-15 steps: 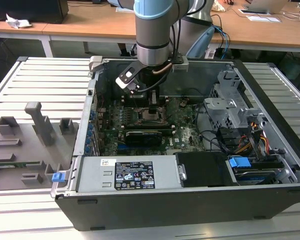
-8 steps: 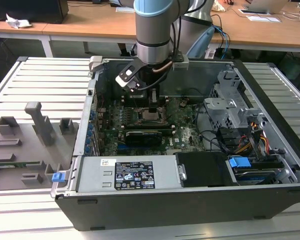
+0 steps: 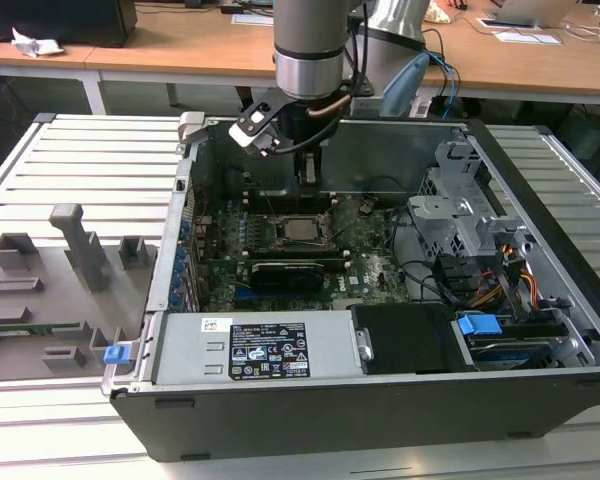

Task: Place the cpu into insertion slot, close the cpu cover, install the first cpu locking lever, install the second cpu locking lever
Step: 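Close the cpu cover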

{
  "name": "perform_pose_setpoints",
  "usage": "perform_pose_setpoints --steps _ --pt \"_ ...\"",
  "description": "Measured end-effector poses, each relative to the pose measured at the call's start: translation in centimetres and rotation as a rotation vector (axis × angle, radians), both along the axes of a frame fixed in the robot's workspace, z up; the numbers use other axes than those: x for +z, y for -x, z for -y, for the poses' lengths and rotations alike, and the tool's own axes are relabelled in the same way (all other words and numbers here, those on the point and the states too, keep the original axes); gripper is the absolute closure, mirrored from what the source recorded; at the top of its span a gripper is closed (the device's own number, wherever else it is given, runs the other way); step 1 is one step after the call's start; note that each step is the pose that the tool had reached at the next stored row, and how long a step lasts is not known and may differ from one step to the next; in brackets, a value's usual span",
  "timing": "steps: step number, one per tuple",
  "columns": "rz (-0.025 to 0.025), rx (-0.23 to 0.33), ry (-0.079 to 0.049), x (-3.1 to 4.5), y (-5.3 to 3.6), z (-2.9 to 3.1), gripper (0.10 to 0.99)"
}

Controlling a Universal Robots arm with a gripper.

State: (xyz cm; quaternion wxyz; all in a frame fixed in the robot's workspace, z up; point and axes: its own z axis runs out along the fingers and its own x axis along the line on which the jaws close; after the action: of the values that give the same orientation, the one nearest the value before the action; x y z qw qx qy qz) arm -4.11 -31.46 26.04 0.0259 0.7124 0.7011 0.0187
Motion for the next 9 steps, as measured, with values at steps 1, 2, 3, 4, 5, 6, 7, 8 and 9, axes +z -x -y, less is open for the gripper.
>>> perform_pose_setpoints --steps 1,2,3,4,5,6,7,8,9 --pt "-0.0076 0.000 0.000 0.20 -0.10 -0.01 0.980" --pt "-0.0123 0.000 0.000 0.20 -0.21 0.00 0.980" --pt "-0.0186 0.000 0.000 0.21 -0.46 0.00 0.980" --pt "-0.0275 0.000 0.000 0.20 -0.84 0.00 0.980" --pt "-0.0289 0.000 0.000 0.20 -0.89 0.00 0.980" --pt "-0.0304 0.000 0.000 0.18 -0.95 0.00 0.980" --pt "-0.0303 0.000 0.000 0.14 -1.00 0.03 0.980" --pt "-0.0303 0.000 0.000 0.15 -1.17 0.04 0.980" --pt "-0.0304 0.000 0.000 0.15 -1.27 0.05 0.980"
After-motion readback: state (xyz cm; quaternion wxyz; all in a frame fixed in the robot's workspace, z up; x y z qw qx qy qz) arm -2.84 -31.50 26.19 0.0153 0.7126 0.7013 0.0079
